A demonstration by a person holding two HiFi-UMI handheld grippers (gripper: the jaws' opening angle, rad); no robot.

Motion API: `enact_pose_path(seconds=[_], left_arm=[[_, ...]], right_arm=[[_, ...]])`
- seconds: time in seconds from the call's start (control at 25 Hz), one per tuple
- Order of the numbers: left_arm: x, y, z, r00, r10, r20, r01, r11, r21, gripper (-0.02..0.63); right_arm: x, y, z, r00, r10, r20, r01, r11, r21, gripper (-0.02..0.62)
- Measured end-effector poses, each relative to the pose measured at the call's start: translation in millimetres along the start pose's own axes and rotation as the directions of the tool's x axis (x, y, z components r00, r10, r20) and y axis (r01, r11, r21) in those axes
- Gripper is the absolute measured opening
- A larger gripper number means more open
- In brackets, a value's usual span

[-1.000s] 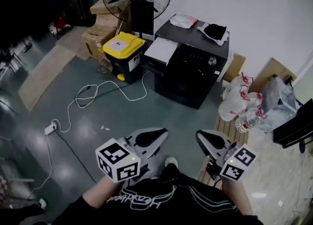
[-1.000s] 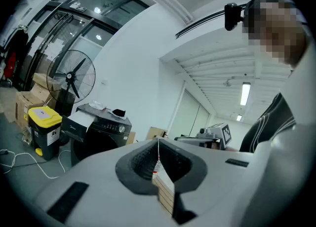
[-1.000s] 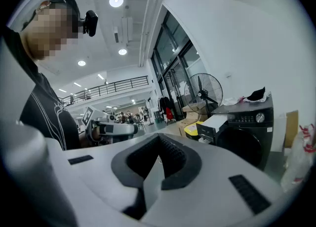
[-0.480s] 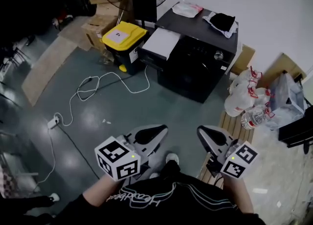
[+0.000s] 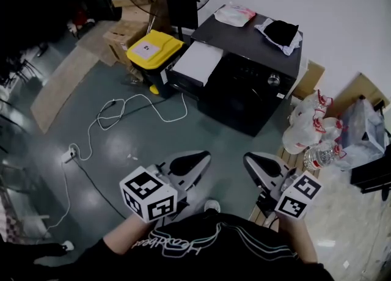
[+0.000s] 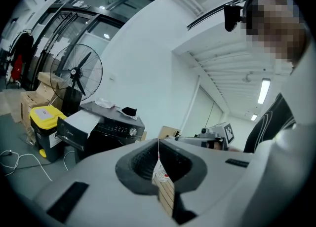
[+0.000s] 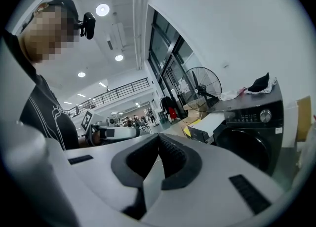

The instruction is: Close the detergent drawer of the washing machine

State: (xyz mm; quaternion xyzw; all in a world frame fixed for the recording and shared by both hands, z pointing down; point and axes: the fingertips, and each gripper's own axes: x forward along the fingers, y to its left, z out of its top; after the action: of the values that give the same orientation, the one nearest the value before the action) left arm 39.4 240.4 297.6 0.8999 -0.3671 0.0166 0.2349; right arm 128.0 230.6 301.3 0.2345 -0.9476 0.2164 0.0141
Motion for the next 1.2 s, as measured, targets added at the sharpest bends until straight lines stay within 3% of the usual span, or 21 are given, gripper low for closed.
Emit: enact_pose_path(seconds=[0.64,0.92,1.2], left_arm=[[44.6,48.1,32.9,0.994,0.102,0.04,-0.105,0.993,0.06,0.028],[49.4,102.2,36.6,0.988,0.152,0.025,-0.153,0.987,0.045,0.028],[67.2,183.1,42.7,0.984,0.177,-0.021,-0.177,0.984,0.0,0.028]], right_arm=[[21.9,-55.8,36.9,0.999,0.035,0.016,-0.034,0.997,-0.068,0.026],[48.3,-77.9,45.0,1.0,0.007,0.028,-0.006,0.998,-0.058,0.026],[92.4,-119.1,55.2,0.998,-0.053,0.023,0.054,0.998,-0.018,0.026]])
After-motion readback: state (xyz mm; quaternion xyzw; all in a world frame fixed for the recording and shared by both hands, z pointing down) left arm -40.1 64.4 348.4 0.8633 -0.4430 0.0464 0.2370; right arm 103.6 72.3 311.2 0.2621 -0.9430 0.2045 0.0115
